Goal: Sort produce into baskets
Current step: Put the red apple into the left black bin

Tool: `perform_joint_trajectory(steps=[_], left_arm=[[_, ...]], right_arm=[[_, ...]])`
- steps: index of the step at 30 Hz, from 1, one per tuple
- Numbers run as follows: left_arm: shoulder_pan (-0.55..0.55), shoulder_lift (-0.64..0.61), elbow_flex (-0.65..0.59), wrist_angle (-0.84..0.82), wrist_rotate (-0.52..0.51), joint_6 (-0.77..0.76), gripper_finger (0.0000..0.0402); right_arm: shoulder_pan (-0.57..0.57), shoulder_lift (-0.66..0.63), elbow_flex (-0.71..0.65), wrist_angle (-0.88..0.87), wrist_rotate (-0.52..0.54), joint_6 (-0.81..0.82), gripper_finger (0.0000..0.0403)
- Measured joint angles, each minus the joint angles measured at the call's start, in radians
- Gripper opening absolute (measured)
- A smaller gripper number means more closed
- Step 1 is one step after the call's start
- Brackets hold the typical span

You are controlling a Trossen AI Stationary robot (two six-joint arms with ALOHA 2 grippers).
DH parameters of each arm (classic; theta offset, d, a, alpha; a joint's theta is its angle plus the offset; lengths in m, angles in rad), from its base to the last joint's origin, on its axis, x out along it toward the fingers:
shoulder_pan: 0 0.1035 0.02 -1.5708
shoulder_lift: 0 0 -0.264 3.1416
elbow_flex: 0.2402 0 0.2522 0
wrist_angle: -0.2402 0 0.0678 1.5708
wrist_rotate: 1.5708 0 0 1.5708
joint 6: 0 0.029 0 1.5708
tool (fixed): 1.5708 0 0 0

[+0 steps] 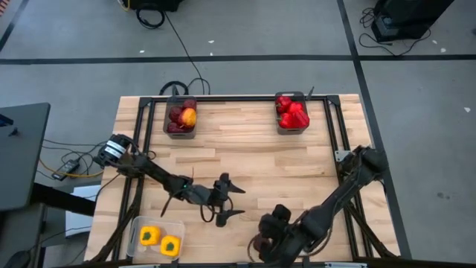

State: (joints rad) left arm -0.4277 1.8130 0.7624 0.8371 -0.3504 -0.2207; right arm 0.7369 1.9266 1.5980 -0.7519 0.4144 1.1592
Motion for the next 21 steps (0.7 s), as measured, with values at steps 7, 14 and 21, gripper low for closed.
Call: perform_joint_trajectory(steps=[7,14,21], left_arm=[[-0.028,0.000,0.000,0.002,-0.019,-0.059,0.0351],[-0.062,-0.002,0.000,0.005,-0.021,-0.076,0.0351],[-0.096,-0.002,0.000,0.004,-0.025,-0.076,0.0351]], right_arm=[[0.021,0.140,0.269,-0.307,-0.085,0.034,0.0347],[0.032,0.216,0.317,-0.295,-0.165,-0.012,0.0347],[0.044,0.230,0.318,-0.315,-0.051,-0.065,0.0347]])
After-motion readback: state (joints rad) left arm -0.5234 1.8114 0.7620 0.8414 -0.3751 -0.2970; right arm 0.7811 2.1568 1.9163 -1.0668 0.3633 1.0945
